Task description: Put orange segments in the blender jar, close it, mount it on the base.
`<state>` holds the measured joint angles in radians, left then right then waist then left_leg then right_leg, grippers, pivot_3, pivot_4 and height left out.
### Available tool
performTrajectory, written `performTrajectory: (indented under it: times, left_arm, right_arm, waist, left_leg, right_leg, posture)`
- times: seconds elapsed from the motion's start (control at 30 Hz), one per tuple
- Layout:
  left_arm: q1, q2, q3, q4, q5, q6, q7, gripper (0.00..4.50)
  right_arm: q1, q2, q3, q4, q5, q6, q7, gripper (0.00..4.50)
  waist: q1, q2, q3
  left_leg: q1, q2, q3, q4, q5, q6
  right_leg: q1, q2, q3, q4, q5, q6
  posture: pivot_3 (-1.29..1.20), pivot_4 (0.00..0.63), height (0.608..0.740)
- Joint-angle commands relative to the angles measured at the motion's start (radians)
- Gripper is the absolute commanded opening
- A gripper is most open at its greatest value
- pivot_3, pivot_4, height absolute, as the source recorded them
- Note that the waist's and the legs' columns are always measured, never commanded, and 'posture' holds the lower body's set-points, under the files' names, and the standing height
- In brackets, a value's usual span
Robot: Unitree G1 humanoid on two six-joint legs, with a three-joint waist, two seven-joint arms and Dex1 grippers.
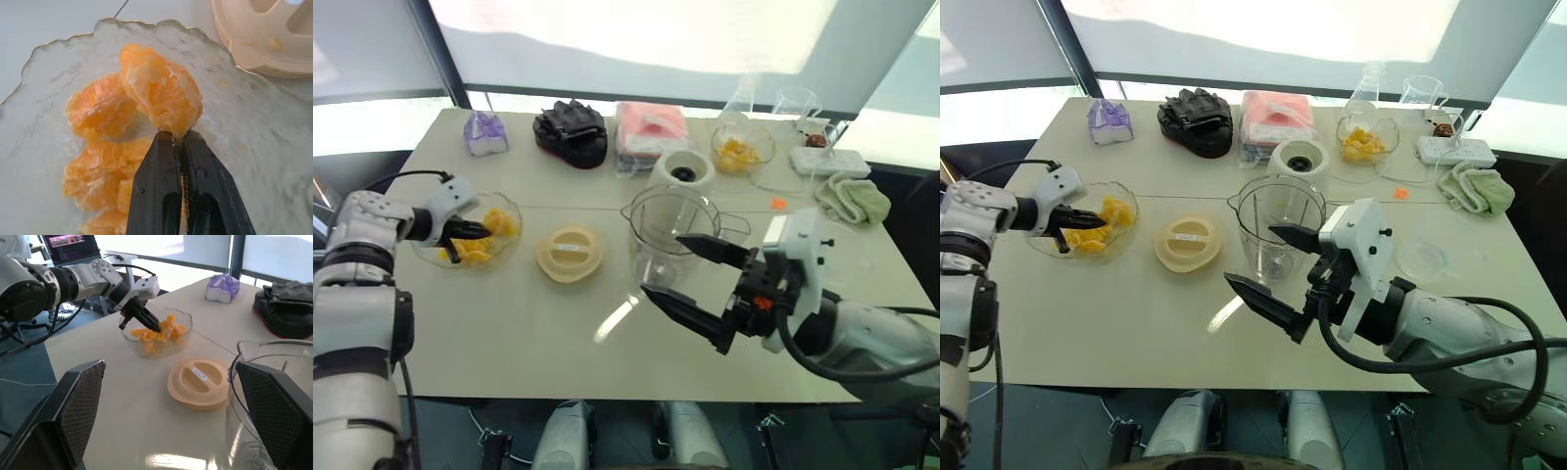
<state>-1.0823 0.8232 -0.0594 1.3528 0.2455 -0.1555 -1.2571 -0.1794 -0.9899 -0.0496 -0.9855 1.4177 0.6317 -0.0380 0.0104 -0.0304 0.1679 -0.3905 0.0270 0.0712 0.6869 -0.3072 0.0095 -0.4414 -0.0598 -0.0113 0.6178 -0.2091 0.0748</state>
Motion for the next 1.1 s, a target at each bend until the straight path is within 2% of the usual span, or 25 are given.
performTrajectory:
  times: [0.03, 0.27, 0.43, 0.77, 0.93, 1.1]
  left_arm:
    - [-0.027, 0.056, 0.056, -0.04, -0.071, 0.076, -0.085, 0.08]
    - [-0.035, 0.087, 0.13, -0.081, -0.162, 0.199, -0.116, 0.08]
    - [-0.033, 0.068, 0.158, -0.103, -0.197, 0.2, -0.05, 0.08]
    - [-0.037, 0.011, 0.15, -0.201, -0.246, 0.173, -0.148, 0.08]
    - [-0.112, -0.05, 0.131, -0.324, -0.31, 0.256, -0.283, 0.08]
    - [-0.145, -0.174, 0.083, -0.475, -0.35, 0.261, -0.346, 0.08]
  right_arm:
    - [-0.022, 0.028, 0.013, 0.018, -0.043, -0.003, 0.044, 4.5]
    - [-0.03, 0.059, 0.023, 0.069, -0.106, 0.011, 0.131, 4.5]
    - [-0.032, 0.076, 0.019, 0.111, -0.148, 0.023, 0.196, 4.5]
    - [0.044, 0.062, -0.055, 0.179, -0.233, 0.045, 0.317, 4.5]
    - [0.141, 0.051, -0.142, 0.19, -0.27, 0.06, 0.35, 4.5]
    - [0.208, 0.051, -0.217, 0.185, -0.298, 0.068, 0.367, 4.5]
  waist:
    - [0.0, 0.0, 0.0]
    - [0.002, 0.0, 0.0]
    - [0.001, -0.001, 0.0]
    - [0.002, -0.001, 0.0]
    - [0.005, -0.001, 0.0]
    - [0.002, -0.001, 0.0]
  left_leg:
    - [0.0, 0.0, 0.0, 0.0, 0.0, 0.0]
    - [0.0, 0.0, 0.0, 0.001, 0.0, 0.0]
    - [0.0, 0.0, 0.0, 0.002, 0.0, 0.0]
    - [-0.001, 0.0, 0.0, 0.004, 0.0, 0.0]
    - [-0.002, 0.0, -0.001, 0.006, 0.0, 0.0]
    - [-0.001, -0.001, 0.0, 0.01, -0.001, 0.001]
  right_leg:
    - [0.0, 0.0, 0.0, 0.0, 0.0, 0.0]
    - [0.0, 0.0, 0.0, 0.0, 0.0, 0.0]
    - [0.0, 0.0, 0.0, 0.001, 0.001, 0.001]
    - [0.0, 0.0, 0.0, 0.001, 0.001, 0.001]
    - [0.001, 0.0, 0.0, 0.001, 0.001, 0.001]
    - [0.004, 0.0, 0.001, 0.001, 0.0, 0.001]
  posture:
    - [0.0, 0.15, 0.74]
    - [0.0, 0.15, 0.74]
    - [0.0, 0.15, 0.74]
    - [0.0, 0.15, 0.74]
    - [0.0, 0.15, 0.74]
    - [0.0, 0.15, 0.74]
